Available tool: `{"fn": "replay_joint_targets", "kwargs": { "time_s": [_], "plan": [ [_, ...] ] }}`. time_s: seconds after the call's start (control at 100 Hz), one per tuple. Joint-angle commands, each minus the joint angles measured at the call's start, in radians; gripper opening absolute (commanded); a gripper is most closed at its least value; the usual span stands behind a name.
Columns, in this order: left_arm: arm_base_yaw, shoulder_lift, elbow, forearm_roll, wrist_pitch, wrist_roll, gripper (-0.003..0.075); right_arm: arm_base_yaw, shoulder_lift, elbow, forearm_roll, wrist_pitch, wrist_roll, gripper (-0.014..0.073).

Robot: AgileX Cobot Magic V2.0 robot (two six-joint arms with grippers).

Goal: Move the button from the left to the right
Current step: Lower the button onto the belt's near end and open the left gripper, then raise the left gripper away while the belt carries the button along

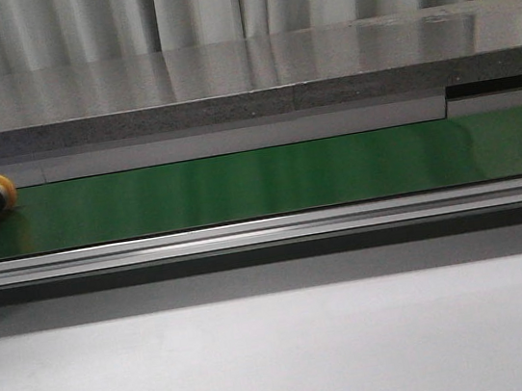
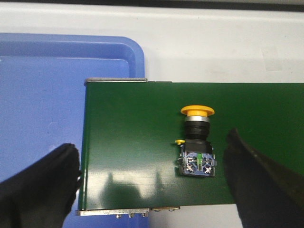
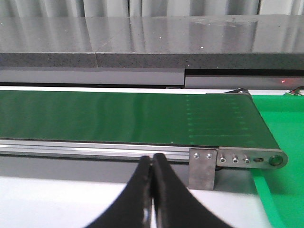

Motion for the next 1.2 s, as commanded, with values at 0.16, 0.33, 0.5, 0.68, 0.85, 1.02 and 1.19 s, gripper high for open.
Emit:
{"fn": "replay_joint_targets", "kwargs": {
  "time_s": [0.16,0.33,0.5,0.68,0.85,1.02,1.19],
  "plan": [
    [-0.032,-0.309,0.225,-0.070,-0.305,0.062,0.0589,0.002,-0.021,-0.016,-0.006,-0.081,-0.004,-0.0068],
    [-0.112,-0.479,0.387,-0.065,-0.420,0.062,0.0589,0.002,-0.021,-0.016,-0.006,-0.081,-0.004,-0.0068],
    [-0.173,-0.633,0.530,-0.063,-0.505,0.062,0.0589,0.002,-0.021,-0.016,-0.006,-0.081,-0.004,-0.0068],
    [-0.183,-0.782,0.669,-0.059,-0.580,0.062,0.0589,0.002,-0.021,-0.016,-0.006,-0.081,-0.004,-0.0068],
    [-0.183,-0.915,0.742,-0.059,-0.605,0.062,0.0589,0.002,-0.021,-0.016,-0.006,-0.081,-0.004,-0.0068],
    [-0.183,-0.976,0.769,-0.059,-0.607,0.062,0.0589,0.002,-0.021,-0.016,-0.006,-0.081,-0.004,-0.0068],
    [-0.183,-0.976,0.771,-0.059,-0.604,0.062,0.0588,0.002,-0.021,-0.016,-0.006,-0.081,-0.004,-0.0068]
  ]
}}
